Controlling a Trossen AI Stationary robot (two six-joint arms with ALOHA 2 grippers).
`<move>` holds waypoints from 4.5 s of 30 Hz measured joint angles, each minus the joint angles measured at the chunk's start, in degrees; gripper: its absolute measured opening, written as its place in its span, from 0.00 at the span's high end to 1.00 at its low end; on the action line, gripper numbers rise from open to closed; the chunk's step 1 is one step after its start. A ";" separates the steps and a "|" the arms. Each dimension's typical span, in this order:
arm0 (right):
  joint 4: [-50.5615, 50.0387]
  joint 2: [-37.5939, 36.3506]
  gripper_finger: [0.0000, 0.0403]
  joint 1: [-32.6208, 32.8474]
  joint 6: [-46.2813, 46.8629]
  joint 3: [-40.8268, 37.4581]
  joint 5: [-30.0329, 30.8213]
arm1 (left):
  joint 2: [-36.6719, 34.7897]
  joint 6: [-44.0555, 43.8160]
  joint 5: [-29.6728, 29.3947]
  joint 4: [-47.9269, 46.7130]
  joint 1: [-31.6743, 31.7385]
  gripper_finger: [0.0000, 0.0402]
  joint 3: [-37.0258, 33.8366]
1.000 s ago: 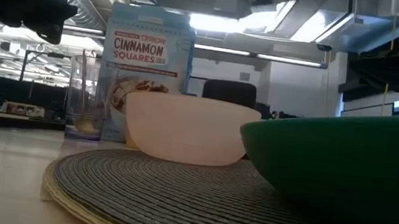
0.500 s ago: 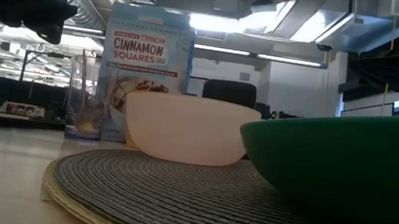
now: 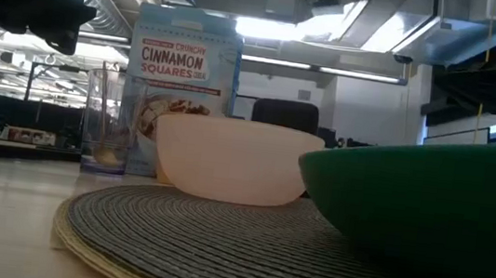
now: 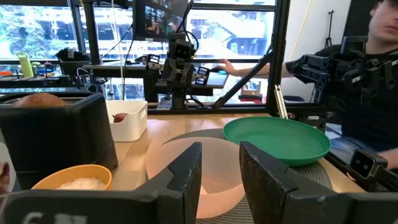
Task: Arrange a breakfast setting
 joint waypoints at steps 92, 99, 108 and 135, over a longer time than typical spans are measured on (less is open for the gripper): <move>0.16 0.00 0.84 0.00 -2.57 0.00 0.46 | 0.00 1.57 -0.07 14.77 0.00 0.75 0.02; 2.13 0.00 0.84 0.00 -4.48 0.00 8.59 | 0.00 9.77 0.73 29.04 0.00 0.75 0.01; 17.81 0.00 0.84 0.00 -4.63 -0.01 15.24 | 3.46 27.32 -0.04 31.14 2.57 0.75 9.42; 33.67 0.00 0.84 0.00 -24.92 0.00 8.52 | 27.33 16.31 -26.41 -33.62 41.83 0.75 45.86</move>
